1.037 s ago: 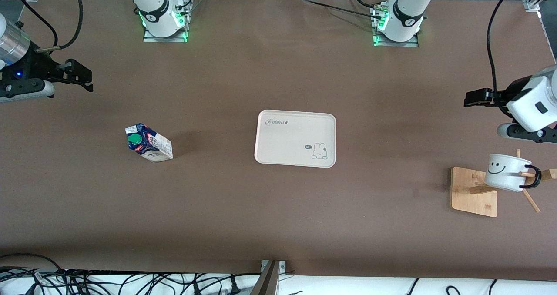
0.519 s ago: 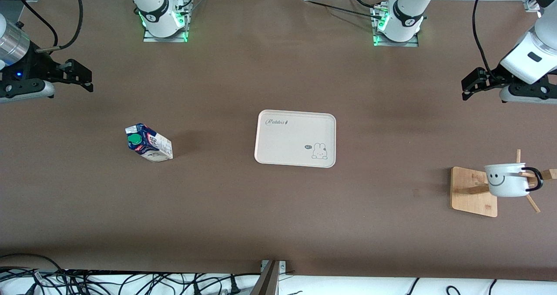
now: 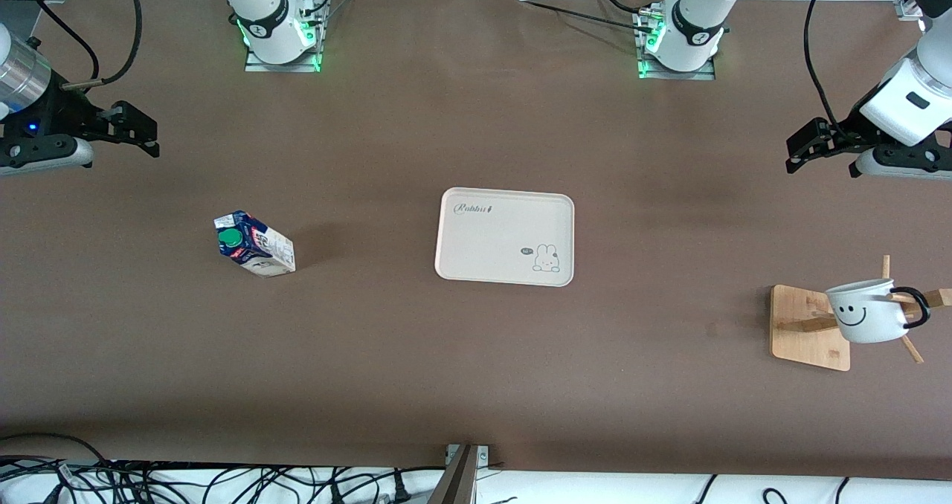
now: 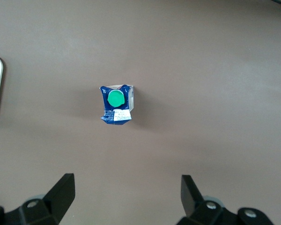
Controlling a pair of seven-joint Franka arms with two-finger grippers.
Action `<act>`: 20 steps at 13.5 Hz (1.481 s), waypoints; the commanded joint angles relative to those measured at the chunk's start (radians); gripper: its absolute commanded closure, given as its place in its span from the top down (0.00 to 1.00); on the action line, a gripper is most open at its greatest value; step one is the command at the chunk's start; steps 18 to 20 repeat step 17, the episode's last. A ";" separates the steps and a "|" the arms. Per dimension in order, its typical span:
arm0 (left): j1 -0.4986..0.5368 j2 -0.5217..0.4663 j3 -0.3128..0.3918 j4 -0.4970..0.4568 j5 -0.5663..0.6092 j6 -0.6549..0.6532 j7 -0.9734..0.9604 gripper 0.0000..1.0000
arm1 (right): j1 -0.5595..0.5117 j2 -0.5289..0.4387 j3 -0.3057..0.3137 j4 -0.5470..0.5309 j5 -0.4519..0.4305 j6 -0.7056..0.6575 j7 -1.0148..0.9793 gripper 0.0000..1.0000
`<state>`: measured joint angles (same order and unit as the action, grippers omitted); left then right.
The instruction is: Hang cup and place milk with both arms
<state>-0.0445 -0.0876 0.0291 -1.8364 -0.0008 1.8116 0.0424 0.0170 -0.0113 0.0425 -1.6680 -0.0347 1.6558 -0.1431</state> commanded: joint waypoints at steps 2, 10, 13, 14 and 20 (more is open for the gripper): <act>-0.012 0.048 0.012 0.074 -0.010 -0.038 0.010 1.00 | -0.006 0.005 0.008 0.022 -0.001 -0.021 0.007 1.00; -0.015 0.060 0.011 0.085 -0.001 -0.040 0.001 1.00 | -0.008 0.007 0.008 0.022 -0.001 -0.021 0.007 1.00; -0.012 0.060 0.011 0.086 -0.001 -0.040 0.002 1.00 | -0.008 0.007 0.008 0.022 -0.001 -0.021 0.008 1.00; -0.012 0.060 0.011 0.086 -0.001 -0.040 0.001 1.00 | -0.008 0.007 0.008 0.022 -0.001 -0.021 0.008 1.00; -0.012 0.060 0.011 0.085 -0.001 -0.040 0.002 1.00 | -0.008 0.007 0.007 0.022 -0.001 -0.019 0.010 1.00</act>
